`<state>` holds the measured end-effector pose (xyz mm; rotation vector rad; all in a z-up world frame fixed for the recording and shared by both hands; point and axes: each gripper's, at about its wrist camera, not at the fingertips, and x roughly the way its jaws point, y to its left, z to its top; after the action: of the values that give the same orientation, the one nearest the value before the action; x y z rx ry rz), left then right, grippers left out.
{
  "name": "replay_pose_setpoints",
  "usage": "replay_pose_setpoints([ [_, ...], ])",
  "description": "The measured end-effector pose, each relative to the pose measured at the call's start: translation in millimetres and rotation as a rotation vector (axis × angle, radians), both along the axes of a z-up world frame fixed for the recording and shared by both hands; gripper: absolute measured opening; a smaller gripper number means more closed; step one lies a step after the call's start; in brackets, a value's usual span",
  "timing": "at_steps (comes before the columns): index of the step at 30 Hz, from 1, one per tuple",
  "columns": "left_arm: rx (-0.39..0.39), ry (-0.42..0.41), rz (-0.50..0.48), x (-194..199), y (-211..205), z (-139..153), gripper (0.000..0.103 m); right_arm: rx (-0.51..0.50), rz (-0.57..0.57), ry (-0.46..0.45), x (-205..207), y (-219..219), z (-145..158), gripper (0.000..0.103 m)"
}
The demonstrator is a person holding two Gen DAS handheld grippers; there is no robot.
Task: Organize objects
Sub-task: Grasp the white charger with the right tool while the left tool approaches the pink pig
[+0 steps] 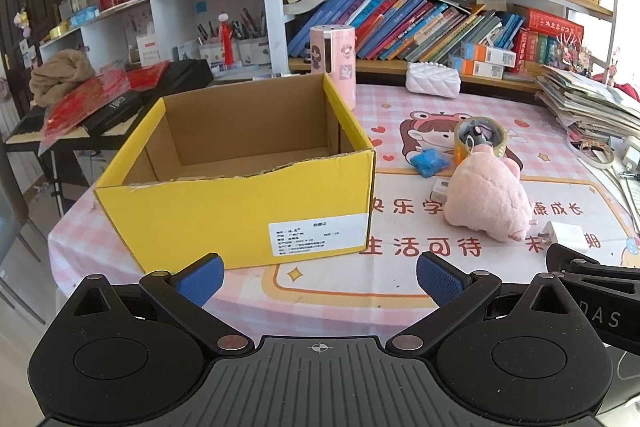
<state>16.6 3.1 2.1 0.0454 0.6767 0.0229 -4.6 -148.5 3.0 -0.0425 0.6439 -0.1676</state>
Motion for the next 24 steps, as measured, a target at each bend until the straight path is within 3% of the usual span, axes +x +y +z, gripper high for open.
replay_pose_setpoints([
  [21, -0.008, 0.071, 0.045, 44.8, -39.0, -14.7, 0.103, 0.016, 0.124, 0.102, 64.6, -45.7, -20.1, 0.101],
  [24, -0.014, 0.079, 0.062, 50.2, -43.3, -16.4, 0.103, 0.009, 0.155, 0.131, 75.7, -50.1, -25.8, 0.096],
])
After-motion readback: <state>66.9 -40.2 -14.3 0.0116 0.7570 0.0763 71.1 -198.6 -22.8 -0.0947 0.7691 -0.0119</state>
